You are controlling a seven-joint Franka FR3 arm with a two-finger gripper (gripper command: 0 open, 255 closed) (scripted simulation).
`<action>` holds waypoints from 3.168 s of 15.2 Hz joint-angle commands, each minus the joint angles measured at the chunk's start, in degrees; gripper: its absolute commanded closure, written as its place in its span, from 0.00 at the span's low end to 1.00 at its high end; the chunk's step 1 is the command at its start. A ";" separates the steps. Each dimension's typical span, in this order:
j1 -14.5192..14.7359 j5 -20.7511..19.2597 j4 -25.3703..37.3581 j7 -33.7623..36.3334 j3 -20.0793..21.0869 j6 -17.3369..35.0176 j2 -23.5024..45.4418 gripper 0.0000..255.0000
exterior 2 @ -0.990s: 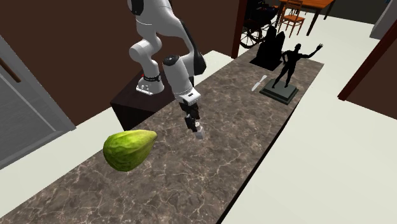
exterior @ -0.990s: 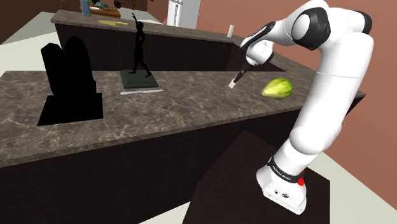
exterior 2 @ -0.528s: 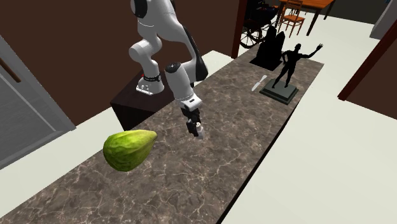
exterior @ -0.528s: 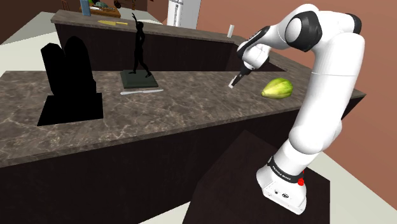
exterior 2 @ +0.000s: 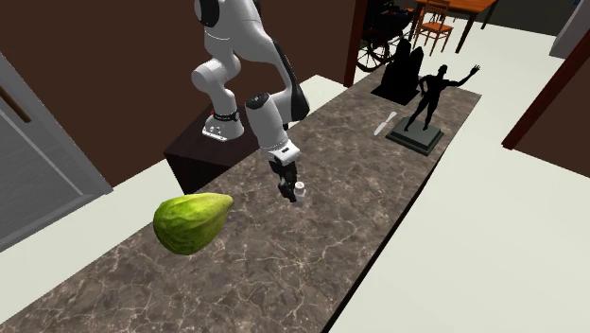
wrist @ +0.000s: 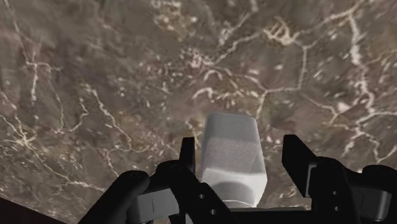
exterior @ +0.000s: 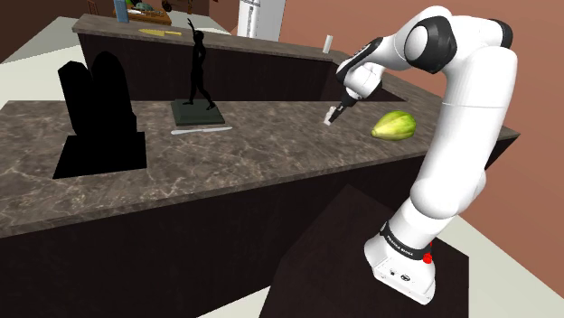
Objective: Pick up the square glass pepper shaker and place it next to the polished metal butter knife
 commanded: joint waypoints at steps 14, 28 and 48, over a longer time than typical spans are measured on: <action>1.26 -3.43 0.54 2.84 -1.71 -2.45 -2.54 1.00; 3.60 -11.90 3.93 9.86 -4.93 -10.14 -8.68 1.00; 10.02 -25.84 1.00 26.41 -3.06 -14.27 -20.57 1.00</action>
